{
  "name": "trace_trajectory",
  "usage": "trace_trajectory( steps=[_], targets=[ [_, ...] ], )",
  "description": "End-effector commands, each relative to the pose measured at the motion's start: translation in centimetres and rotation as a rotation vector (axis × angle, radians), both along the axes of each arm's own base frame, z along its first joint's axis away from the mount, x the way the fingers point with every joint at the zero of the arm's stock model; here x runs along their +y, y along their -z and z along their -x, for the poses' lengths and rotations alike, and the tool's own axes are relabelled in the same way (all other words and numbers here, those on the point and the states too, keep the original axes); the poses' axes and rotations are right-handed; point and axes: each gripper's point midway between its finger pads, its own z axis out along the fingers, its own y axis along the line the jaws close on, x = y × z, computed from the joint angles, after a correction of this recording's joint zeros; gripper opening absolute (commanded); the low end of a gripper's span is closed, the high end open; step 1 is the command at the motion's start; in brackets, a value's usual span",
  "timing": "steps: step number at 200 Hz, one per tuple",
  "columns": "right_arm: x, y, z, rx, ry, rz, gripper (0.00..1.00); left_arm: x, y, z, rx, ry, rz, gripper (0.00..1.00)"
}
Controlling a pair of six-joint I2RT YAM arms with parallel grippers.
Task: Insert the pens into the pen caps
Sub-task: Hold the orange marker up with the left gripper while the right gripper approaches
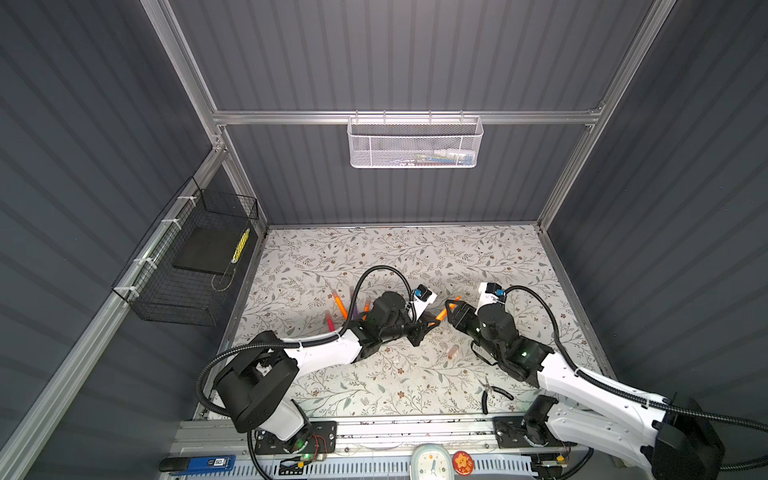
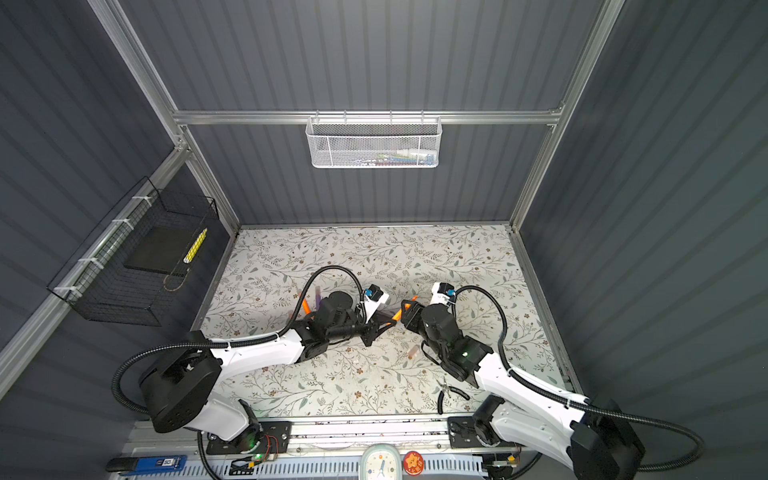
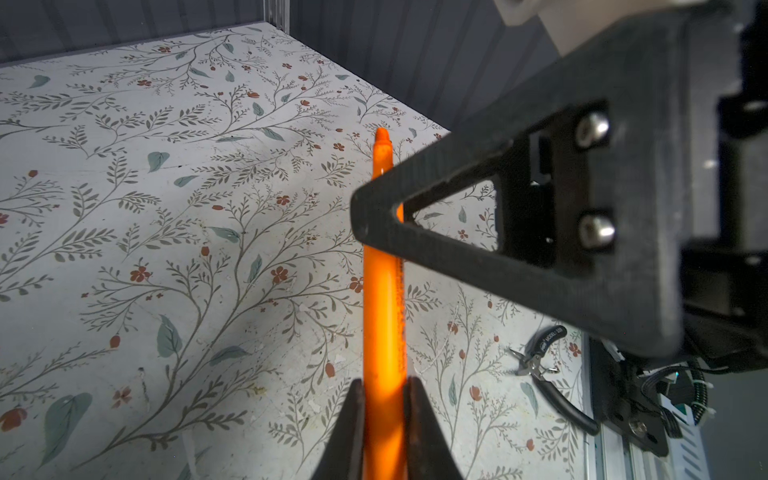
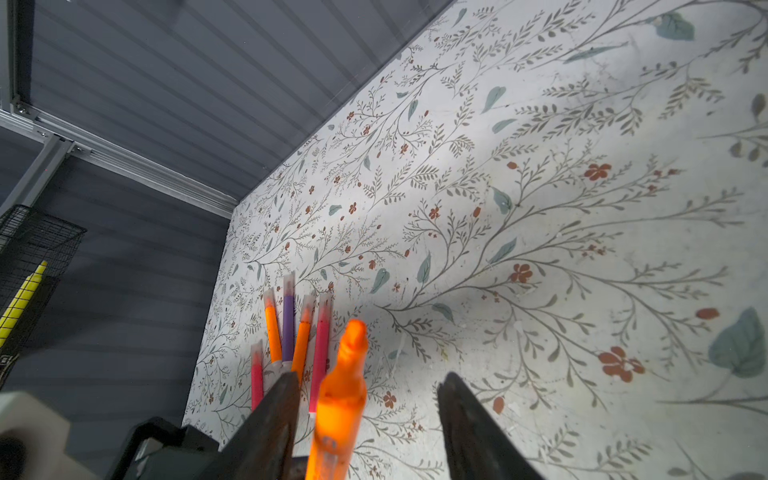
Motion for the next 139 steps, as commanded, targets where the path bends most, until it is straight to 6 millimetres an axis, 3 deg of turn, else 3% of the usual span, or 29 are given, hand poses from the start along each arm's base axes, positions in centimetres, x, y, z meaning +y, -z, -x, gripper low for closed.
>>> trace_trajectory(
  steps=[1, 84, 139],
  targets=[
    [0.5, -1.6, -0.6, -0.035, -0.023, -0.013, 0.56, -1.1, -1.3, 0.0, -0.040, 0.038, 0.026, 0.00],
    [1.9, -1.2, -1.1, 0.003, -0.067, -0.040, 0.47, -1.4, -0.9, 0.1, -0.043, 0.041, 0.007, 0.00],
    [1.5, -0.7, -1.0, 0.018, -0.058, -0.008, 0.17, -1.5, -0.9, 0.3, -0.042, 0.050, 0.004, 0.00]
  ],
)
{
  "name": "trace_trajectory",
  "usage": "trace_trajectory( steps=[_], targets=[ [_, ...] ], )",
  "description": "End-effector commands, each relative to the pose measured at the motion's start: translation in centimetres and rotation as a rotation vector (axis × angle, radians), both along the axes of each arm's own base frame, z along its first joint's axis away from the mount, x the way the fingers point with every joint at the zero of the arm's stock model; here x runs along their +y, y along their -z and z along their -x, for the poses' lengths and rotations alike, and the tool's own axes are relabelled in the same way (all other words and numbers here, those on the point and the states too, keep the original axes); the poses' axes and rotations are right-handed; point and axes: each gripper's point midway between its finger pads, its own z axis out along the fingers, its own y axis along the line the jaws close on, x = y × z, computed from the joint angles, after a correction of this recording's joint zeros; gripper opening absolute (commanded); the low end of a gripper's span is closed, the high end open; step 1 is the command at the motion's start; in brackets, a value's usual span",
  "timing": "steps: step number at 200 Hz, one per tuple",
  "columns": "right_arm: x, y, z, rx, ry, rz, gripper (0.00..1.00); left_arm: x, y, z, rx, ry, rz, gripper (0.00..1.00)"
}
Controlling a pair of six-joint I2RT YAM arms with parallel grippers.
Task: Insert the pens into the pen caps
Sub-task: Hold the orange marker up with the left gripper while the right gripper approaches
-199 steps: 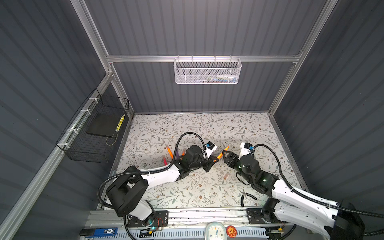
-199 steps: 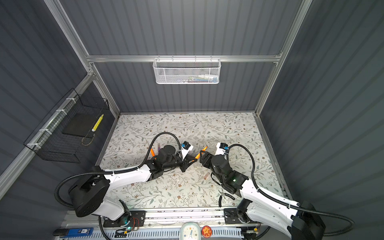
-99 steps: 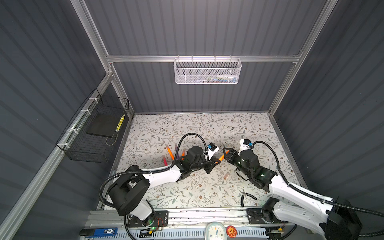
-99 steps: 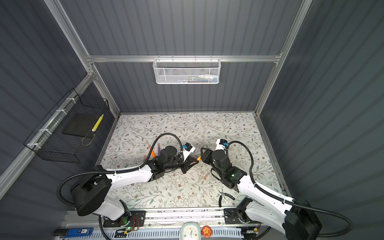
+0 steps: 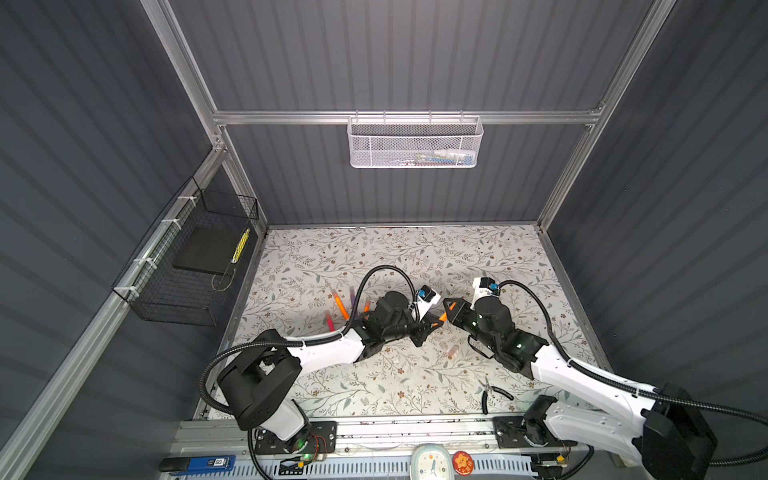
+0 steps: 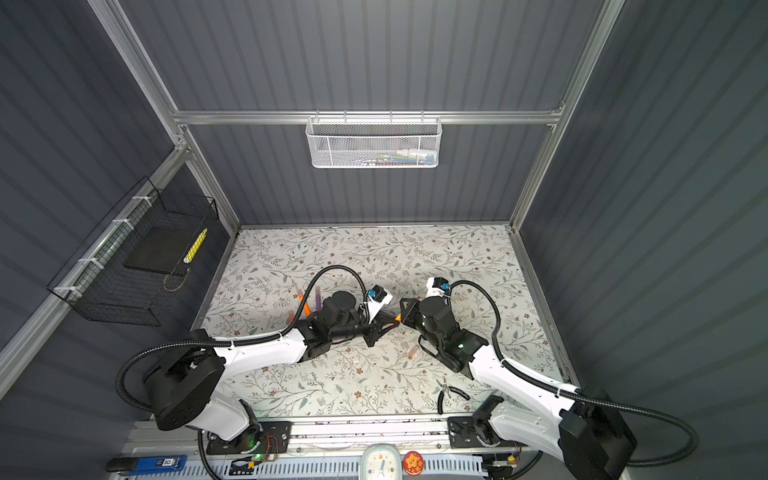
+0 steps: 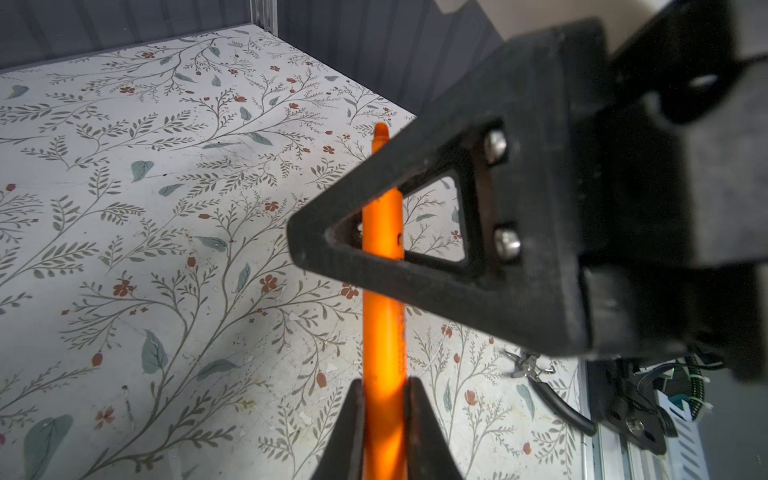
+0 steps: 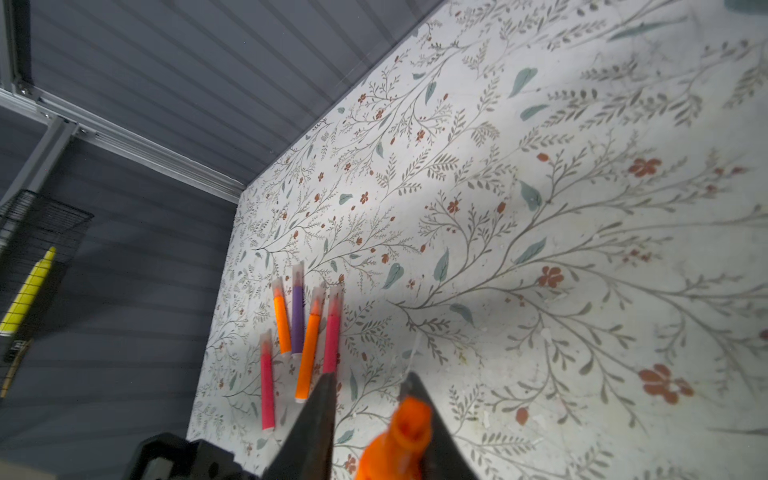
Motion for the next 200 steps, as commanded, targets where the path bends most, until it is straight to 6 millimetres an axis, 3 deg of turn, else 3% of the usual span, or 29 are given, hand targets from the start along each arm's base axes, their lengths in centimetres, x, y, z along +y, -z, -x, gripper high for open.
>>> trace_trajectory(
  steps=[1, 29, 60, 83, 133, 200],
  targets=[
    [0.1, -1.1, -0.3, -0.022, -0.004, 0.004, 0.16, -0.8, -0.6, 0.1, -0.027, 0.031, 0.003, 0.00],
    [0.1, -1.2, 0.0, -0.022, -0.017, 0.010, 0.07, -0.8, -0.6, 0.1, -0.026, 0.032, 0.003, 0.00],
    [0.2, -1.3, 0.5, -0.022, -0.035, 0.008, 0.03, -0.9, -0.4, 0.0, -0.021, 0.026, 0.003, 0.30],
    [0.6, -1.5, 0.8, -0.028, -0.055, 0.005, 0.02, -0.9, -0.4, -0.1, -0.019, 0.020, -0.001, 0.39],
    [1.6, -0.7, 1.2, -0.015, -0.085, 0.014, 0.01, -0.9, -0.2, -0.1, -0.015, 0.019, -0.004, 0.42],
    [3.5, -0.3, 1.3, -0.004, -0.127, -0.011, 0.00, -1.0, 0.2, -0.3, -0.008, 0.016, -0.015, 0.38]
  ],
)
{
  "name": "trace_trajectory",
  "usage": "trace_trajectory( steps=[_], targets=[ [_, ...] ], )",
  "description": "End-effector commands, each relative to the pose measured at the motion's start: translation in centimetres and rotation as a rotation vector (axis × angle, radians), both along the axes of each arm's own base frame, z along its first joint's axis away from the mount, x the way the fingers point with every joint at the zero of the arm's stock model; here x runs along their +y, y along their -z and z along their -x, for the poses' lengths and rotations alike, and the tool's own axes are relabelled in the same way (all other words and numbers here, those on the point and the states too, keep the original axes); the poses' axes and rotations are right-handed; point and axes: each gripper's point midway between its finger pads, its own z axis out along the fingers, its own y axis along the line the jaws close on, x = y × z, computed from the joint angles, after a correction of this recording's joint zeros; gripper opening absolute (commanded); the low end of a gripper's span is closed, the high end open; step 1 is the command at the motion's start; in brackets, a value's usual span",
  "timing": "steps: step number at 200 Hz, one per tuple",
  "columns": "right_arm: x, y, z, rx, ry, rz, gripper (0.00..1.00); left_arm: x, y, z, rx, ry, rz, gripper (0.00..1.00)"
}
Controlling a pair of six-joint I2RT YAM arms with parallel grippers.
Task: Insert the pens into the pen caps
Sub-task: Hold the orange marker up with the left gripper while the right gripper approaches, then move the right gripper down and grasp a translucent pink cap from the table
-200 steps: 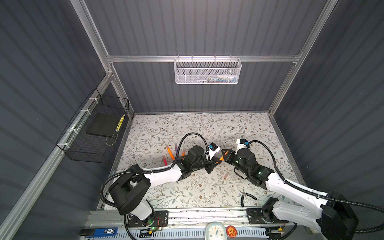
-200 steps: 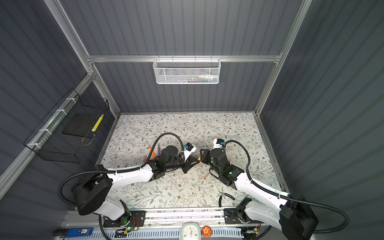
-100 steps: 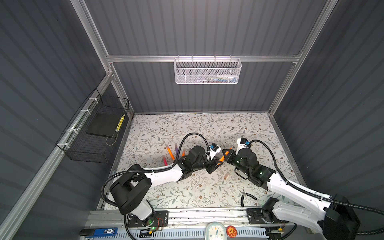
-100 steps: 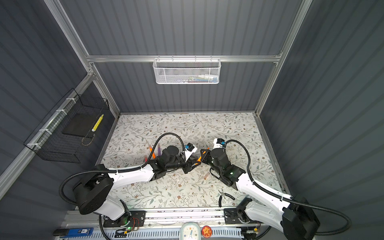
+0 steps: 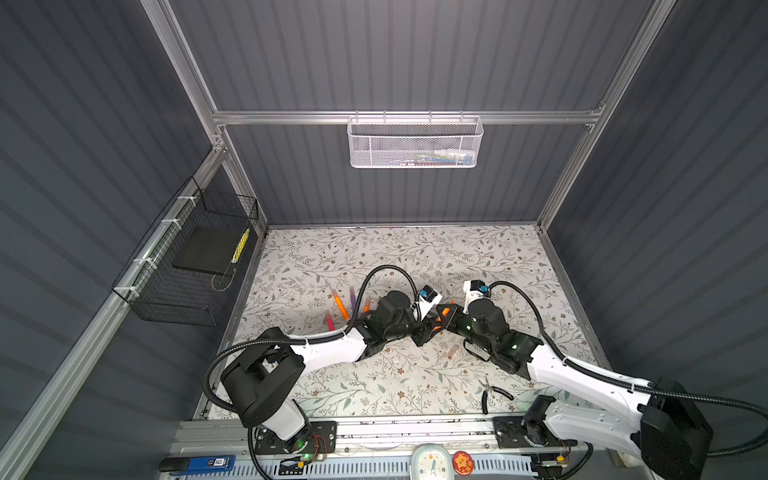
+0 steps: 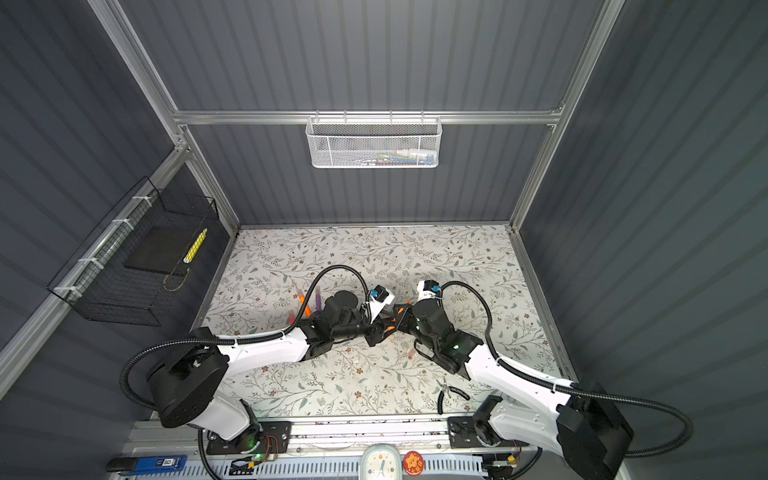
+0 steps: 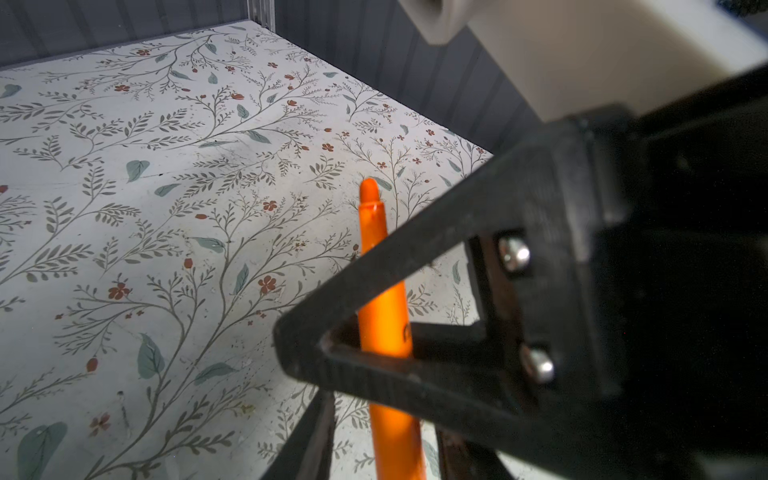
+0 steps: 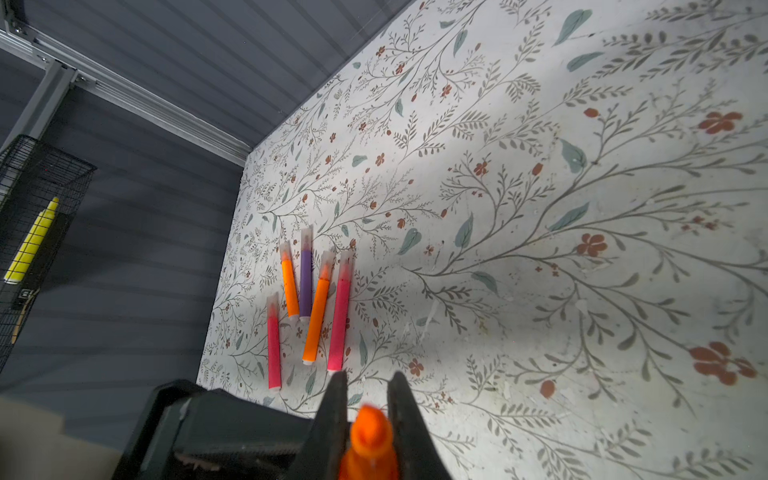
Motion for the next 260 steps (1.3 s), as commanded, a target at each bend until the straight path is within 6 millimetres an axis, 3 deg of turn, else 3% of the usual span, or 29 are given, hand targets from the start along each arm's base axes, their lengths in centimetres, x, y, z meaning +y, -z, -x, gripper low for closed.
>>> trace_trajectory(
  steps=[1, 67, 109, 128, 142, 164, 175, 219, 239, 260],
  targets=[
    [0.9, -1.3, -0.1, -0.028, -0.020, -0.034, 0.00, -0.7, -0.2, -0.1, -0.006, 0.012, -0.003, 0.38],
    [1.2, -1.3, 0.1, -0.036, -0.026, -0.044, 0.00, -0.9, 0.1, -0.2, 0.002, 0.015, -0.012, 0.35],
    [1.1, -1.3, 0.0, -0.035, -0.018, -0.049, 0.00, -0.9, 0.1, -0.3, 0.003, 0.012, -0.016, 0.03],
    [1.1, -1.4, 0.0, -0.038, -0.016, -0.048, 0.00, -0.9, 0.2, -0.3, 0.005, 0.010, -0.019, 0.00],
    [1.1, -1.3, 0.0, -0.035, -0.019, -0.050, 0.11, -0.9, 0.2, -0.4, 0.004, 0.007, -0.019, 0.00],
    [0.8, -1.4, 0.2, -0.037, -0.014, -0.044, 0.53, -0.5, 0.3, -1.2, 0.006, -0.048, -0.027, 0.00],
    [0.3, -1.4, 0.5, -0.033, -0.006, -0.036, 0.62, 0.2, 0.5, -2.3, 0.010, -0.113, -0.036, 0.00],
    [-3.1, -0.1, 2.9, 0.017, 0.051, 0.006, 0.65, 6.2, 1.5, -8.1, 0.074, -0.457, 0.000, 0.00],
    [-4.9, 1.4, 4.3, 0.053, 0.078, 0.036, 0.64, 8.0, 1.1, -8.8, 0.021, -0.552, 0.019, 0.00],
    [-6.0, 3.3, 5.6, 0.106, 0.082, 0.080, 0.63, 8.4, 0.1, -8.2, -0.042, -0.536, 0.095, 0.00]
  ],
)
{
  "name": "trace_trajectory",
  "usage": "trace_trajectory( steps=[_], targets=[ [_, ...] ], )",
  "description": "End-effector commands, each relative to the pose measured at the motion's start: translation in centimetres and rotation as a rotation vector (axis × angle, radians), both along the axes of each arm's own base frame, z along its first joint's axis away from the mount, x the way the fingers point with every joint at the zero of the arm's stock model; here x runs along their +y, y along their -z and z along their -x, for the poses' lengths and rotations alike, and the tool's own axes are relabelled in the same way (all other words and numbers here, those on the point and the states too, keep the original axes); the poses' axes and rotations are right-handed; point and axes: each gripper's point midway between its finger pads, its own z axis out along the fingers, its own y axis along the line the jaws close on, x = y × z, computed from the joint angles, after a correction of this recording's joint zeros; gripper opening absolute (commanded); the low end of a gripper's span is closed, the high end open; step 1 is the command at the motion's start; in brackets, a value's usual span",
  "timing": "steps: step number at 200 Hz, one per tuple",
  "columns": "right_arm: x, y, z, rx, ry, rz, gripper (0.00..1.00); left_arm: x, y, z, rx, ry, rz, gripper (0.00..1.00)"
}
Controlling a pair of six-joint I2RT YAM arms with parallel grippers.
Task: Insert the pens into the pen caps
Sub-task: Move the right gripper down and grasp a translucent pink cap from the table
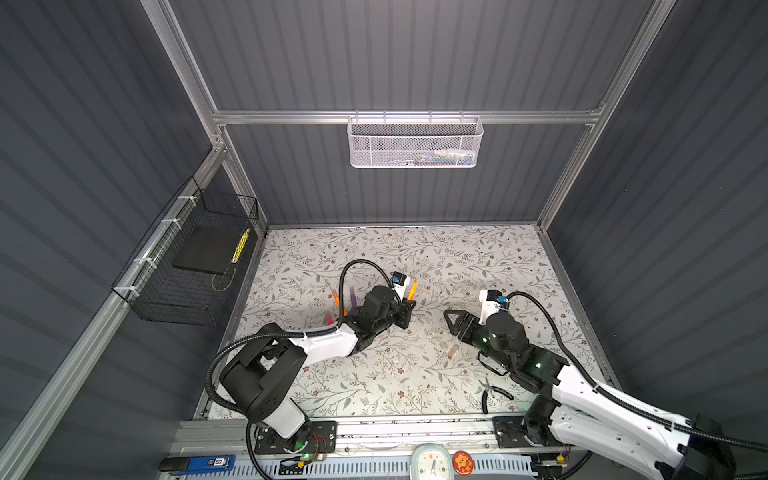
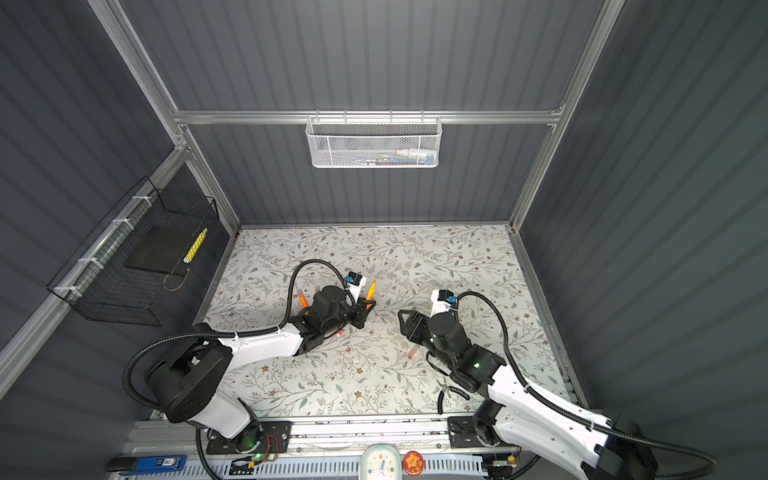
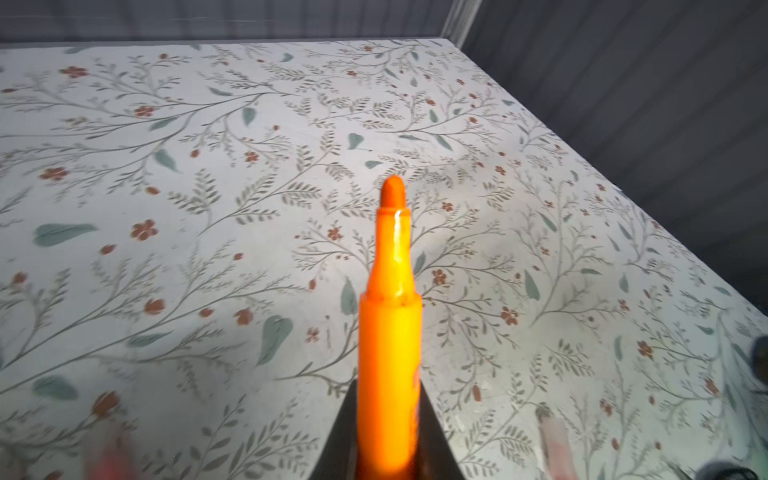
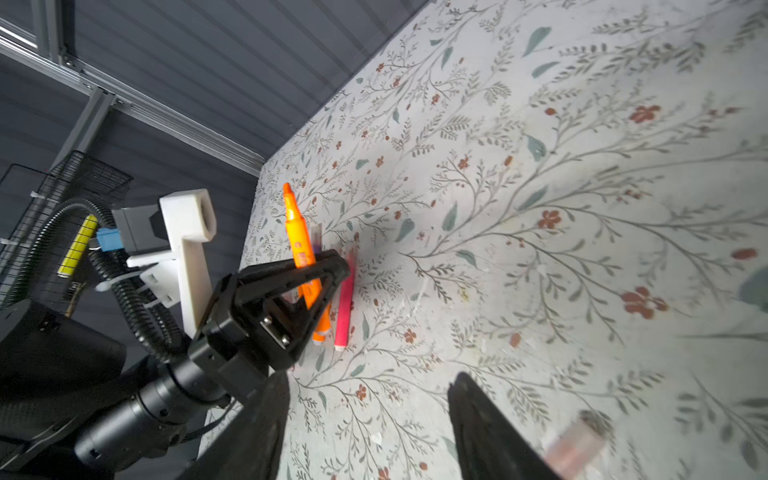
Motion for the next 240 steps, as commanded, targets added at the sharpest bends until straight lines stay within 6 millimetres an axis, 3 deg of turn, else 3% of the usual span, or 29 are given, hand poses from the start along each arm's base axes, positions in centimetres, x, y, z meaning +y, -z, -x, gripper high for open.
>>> trace_trajectory(
  steps=[1, 54, 124, 184, 240],
  targets=[
    [-2.2, 4.1, 1.8, 0.116, 0.034, 0.111, 0.63, 0.7, -3.1, -0.3, -0.117, -0.058, 0.103, 0.00],
    [-2.0, 7.6, 2.9, 0.242, -0.001, 0.199, 0.63, -0.1, -3.7, 0.6, -0.111, 0.017, 0.087, 0.00],
    [-0.6, 11.4, 2.0, 0.369, -0.023, 0.348, 0.61, -0.3, -4.0, 0.7, -0.104, 0.029, 0.094, 0.00],
    [0.3, 13.6, 1.2, 0.438, -0.039, 0.453, 0.57, -0.2, -4.3, 0.8, -0.107, 0.030, 0.097, 0.00],
    [-0.5, 14.0, 0.9, 0.448, -0.013, 0.567, 0.54, -0.4, -4.5, 0.9, -0.106, 0.039, 0.102, 0.00]
  ],
)
